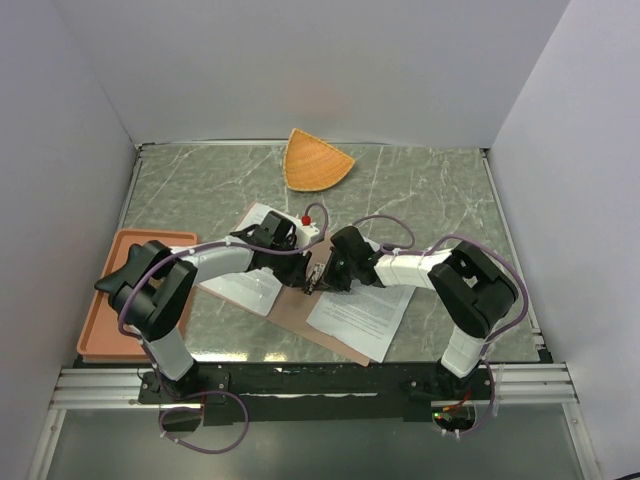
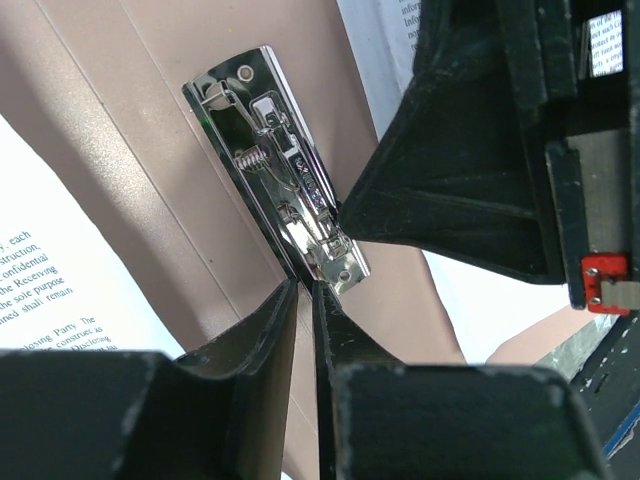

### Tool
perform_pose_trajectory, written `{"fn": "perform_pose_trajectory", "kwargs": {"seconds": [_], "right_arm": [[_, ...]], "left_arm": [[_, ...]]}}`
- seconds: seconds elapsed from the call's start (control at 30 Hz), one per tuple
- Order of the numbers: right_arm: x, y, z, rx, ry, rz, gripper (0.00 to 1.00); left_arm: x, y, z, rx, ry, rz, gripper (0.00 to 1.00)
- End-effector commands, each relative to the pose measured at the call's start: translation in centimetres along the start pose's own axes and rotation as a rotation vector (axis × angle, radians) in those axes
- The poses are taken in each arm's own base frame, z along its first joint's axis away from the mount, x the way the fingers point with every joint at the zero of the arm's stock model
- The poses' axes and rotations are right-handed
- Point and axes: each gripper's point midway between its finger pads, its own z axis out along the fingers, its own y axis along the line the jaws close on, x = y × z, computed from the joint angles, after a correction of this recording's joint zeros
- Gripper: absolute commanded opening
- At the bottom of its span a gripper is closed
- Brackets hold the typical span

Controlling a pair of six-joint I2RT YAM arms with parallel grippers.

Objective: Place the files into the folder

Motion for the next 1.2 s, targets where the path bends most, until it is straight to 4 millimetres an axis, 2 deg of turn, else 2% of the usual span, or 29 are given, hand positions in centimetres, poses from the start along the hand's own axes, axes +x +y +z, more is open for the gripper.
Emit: {"fn": "perform_pose_trajectory", "kwargs": {"seconds": [0.0,0.3,0.5,0.53,0.7,0.8,1.0,1.17], "right_arm": [[1.1,-5.0,0.7,0.172,-0.002,0.014,0.02],[0.4,-5.3,0.0,0.223,-0.033,0.028,0.0],[-0.6,-5.9,-0.5,0.269,-0.097,0.073,0.0],[-0.9,-6.2,-0.6,0.283,-0.121,0.078,0.0],[-1.6,-6.5,-0.9,0.299,-0.166,0.105,0.0],[-1.8,-6.8,-1.1,0.309,-0.18,0.1,0.0],[-1.5,-7.7,-0.7,0.325,-0.165,0.106,0.0],[-2.2,-8.1,-0.7,0.328,-0.18,0.115,0.0]], "left_arm": [[-0.8,0.5,1.0,-0.025,-0.009,0.005,0.17],[0.2,1.0,2.4,-0.128,0.065,0.03,0.11],[0.5,-0.6,3.0,-0.134,0.116,0.054,0.01],[1.1,-0.8,3.3,-0.131,0.14,0.055,0.01],[1.6,-1.1,4.3,-0.142,0.181,0.01,0.01],[2.0,-1.9,4.9,-0.144,0.203,0.022,0.01],[2.8,-2.6,5.8,-0.129,0.245,0.035,0.01],[3.2,-3.3,6.5,-0.134,0.264,0.03,0.01]]}}
